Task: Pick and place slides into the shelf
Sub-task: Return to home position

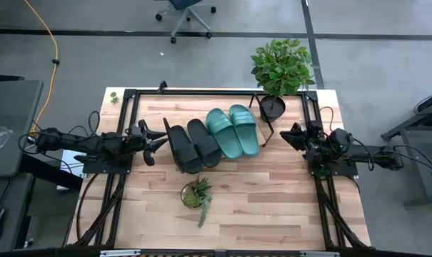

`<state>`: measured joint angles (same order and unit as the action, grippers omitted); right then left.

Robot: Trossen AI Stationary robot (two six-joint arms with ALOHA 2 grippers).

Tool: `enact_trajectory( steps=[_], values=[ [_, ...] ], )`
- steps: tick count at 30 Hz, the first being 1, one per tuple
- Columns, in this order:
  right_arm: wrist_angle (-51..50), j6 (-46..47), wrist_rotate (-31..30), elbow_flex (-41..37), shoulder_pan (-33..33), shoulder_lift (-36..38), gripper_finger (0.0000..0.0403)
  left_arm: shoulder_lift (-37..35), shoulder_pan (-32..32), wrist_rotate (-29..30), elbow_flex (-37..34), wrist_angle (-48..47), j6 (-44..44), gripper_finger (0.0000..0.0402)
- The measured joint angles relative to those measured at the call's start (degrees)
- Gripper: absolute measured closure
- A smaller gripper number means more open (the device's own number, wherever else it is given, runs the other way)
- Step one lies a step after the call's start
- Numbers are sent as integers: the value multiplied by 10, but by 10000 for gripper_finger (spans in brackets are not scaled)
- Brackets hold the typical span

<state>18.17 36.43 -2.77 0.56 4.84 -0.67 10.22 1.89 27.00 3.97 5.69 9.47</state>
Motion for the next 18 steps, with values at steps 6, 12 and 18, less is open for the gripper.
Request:
enact_trajectory(
  steps=[6, 12, 18],
  values=[
    [-57, 12, 3, 0, 0, 0, 331, -2, 0, -15, -30, -1, 59, 295],
    [-112, 38, 19, 0, 0, 0, 359, 2, 0, -36, -34, -30, 37, 295],
    [-178, 55, 33, 1, 0, -2, 391, 27, 0, -56, -35, -27, -5, 296]
  ],
)
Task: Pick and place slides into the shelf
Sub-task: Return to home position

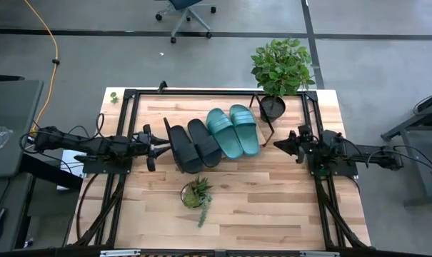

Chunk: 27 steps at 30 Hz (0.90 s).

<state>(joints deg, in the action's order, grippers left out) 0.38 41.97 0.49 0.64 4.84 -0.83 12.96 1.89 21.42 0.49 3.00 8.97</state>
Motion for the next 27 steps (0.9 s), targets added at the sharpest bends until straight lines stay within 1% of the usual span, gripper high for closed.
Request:
enact_trajectory(
  steps=[3, 6, 13, 18, 20, 23, 27],
  values=[
    [0, -34, 0, 0, 0, 2, 401, 13, 0, -1, 0, 1, -52, 296],
    [-2, -54, -2, 0, 0, 2, 399, 20, 0, -18, 0, 2, -90, 296],
    [-4, -127, -3, 1, 0, 1, 401, 23, 0, -28, 0, 2, -183, 296],
    [-4, -249, -4, 1, 0, 1, 401, 23, 0, -28, 0, 2, -196, 296],
    [-4, -280, -4, 1, 0, 1, 401, 23, 0, -28, 0, 2, -197, 296],
    [-4, -300, -4, 1, 0, 1, 401, 23, 0, -28, 0, 3, -197, 296],
    [-4, -301, -4, 1, 0, 1, 401, 23, 0, -28, 1, 4, -197, 296]
  ],
)
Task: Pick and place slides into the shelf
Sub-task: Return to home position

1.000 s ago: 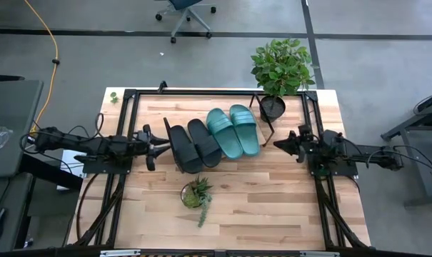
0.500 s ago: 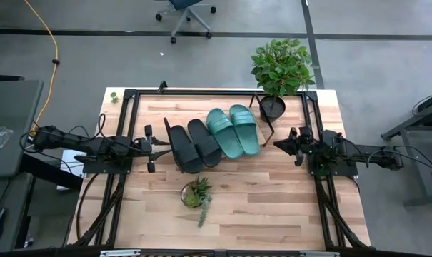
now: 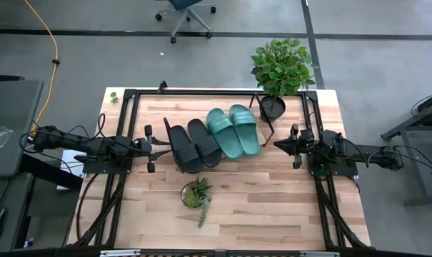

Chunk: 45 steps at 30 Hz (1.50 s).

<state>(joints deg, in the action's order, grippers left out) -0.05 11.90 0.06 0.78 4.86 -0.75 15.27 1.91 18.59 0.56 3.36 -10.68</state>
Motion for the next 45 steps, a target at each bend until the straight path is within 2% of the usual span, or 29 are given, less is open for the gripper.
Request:
enact_trajectory(
  steps=[13, 23, 33, 39, 45],
  values=[
    [0, 0, 0, 0, 0, 0, 401, -9, 0, 0, 0, 1, 0, 296],
    [9, 0, -1, -2, -2, 1, 401, -85, 0, 0, 0, -1, 1, 295],
    [11, 0, -1, -2, -45, 7, 401, -151, 0, 0, 0, 5, 1, 296],
    [11, 0, -1, -2, -84, 7, 401, -150, 0, 0, 0, 3, 0, 295],
    [12, 0, -1, -2, -94, 7, 401, -150, 0, 1, 0, 2, 0, 296]
  ],
)
